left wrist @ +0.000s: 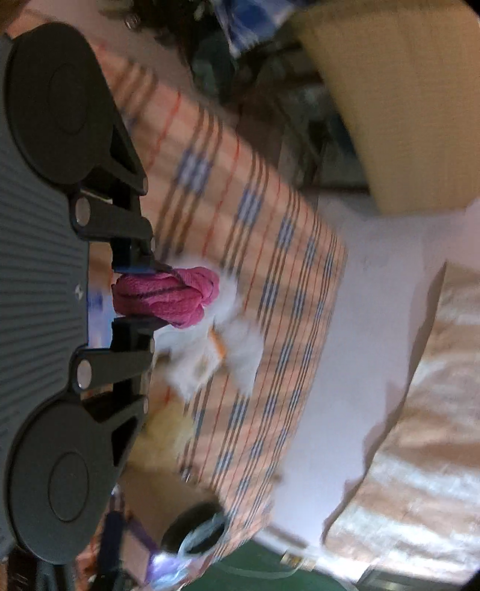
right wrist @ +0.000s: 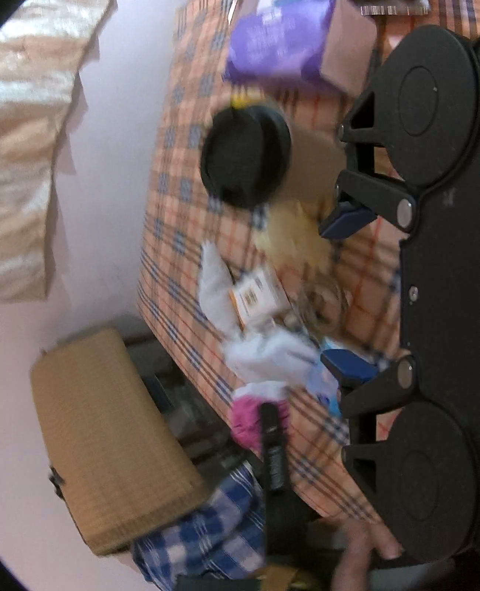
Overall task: Organize soft objects
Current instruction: 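Grasp the pink cloth with the left gripper while the right grasps a blue tissue pack, then carry the pink cloth and blue tissue pack in both grippers to the white box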
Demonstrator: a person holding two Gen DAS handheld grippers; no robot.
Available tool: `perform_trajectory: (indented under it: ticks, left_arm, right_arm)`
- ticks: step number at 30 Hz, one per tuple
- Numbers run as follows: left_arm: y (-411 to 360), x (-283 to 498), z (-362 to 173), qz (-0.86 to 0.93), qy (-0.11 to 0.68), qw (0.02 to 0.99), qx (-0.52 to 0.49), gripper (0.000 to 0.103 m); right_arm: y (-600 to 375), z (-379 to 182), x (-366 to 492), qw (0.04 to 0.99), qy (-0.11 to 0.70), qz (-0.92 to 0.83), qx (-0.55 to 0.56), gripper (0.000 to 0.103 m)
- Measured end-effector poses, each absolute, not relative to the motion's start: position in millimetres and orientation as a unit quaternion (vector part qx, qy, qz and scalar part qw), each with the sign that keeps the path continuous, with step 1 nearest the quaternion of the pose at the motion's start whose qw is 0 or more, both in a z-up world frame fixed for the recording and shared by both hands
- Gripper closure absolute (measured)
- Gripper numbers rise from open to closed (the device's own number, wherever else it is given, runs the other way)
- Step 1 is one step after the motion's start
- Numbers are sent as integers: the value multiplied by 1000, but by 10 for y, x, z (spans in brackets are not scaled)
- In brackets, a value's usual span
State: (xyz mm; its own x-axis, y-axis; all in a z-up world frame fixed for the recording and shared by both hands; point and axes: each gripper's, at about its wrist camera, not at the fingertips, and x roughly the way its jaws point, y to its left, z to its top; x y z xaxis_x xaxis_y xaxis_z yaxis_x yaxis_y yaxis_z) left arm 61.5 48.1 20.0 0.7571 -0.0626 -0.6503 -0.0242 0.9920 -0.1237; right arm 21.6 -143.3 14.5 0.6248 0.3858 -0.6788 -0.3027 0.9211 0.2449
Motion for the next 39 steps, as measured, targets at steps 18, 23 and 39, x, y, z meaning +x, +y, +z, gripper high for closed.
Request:
perform_trajectory:
  ticks: [18,23,39]
  left_arm:
    - [1061,552,2,46,359,927,-95,80]
    - [1066,553,-44,40,362,926,-97,80]
    - [603,605,336,-20,331,941,-67,80]
  right_arm:
    - [-208,-456,640,863,482,102,109,13]
    - [-117,-553,728,859,493,83,115,12]
    - [-661,171,543,900,415,124,43,16]
